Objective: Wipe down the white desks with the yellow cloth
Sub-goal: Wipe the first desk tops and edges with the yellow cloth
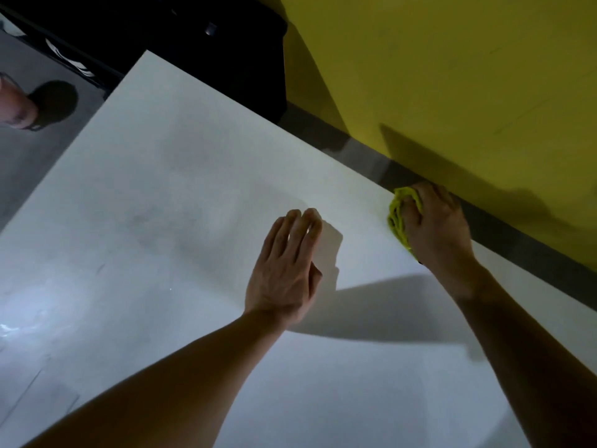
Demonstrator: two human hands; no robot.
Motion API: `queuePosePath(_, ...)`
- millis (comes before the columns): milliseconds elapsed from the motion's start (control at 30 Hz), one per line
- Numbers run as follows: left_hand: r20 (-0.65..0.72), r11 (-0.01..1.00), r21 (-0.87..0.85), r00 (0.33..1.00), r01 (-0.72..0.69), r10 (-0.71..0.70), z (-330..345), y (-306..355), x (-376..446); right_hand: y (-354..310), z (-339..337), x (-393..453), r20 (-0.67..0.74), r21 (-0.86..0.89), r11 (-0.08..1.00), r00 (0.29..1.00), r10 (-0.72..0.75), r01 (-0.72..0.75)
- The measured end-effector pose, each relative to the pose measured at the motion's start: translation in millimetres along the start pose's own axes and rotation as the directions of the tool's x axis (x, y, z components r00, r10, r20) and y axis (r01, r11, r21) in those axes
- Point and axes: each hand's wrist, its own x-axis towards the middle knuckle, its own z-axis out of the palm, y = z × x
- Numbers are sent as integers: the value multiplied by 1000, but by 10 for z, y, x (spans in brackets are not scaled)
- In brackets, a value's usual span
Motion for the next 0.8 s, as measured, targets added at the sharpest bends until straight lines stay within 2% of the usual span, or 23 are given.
queuePosePath(100, -6, 1000, 17, 1000, -6, 6, 20, -1, 17, -392, 176, 259, 41, -92, 995, 998, -41, 45)
queuePosePath(233, -15, 1000, 21, 1000, -4, 4, 33, -6, 7, -1185, 514, 763, 64, 49, 998, 997, -45, 42)
queuePosePath(333, -17, 1000, 29, 1000, -8, 9, 63, -33, 9, -1455, 621, 941, 88, 115, 991, 993, -80, 70)
queuePosePath(433, -28, 1000, 22, 1000, -8, 9, 85, -44, 1, -1252, 539, 814, 86, 193, 979, 992, -90, 72)
queuePosePath(500, -37, 1000, 13, 999, -19, 19, 105, -61, -3, -926, 414, 589, 68, 186, 980, 994, -87, 73)
queuePosePath(667, -50, 1000, 14, 999, -16, 17, 128, -54, 4, 115, -77, -75, 4, 70, 995, 998, -65, 65)
queuePosePath(800, -62, 1000, 26, 998, -7, 9, 109, -20, 2, 265, -148, -202, 12, -76, 997, 1000, -13, 14)
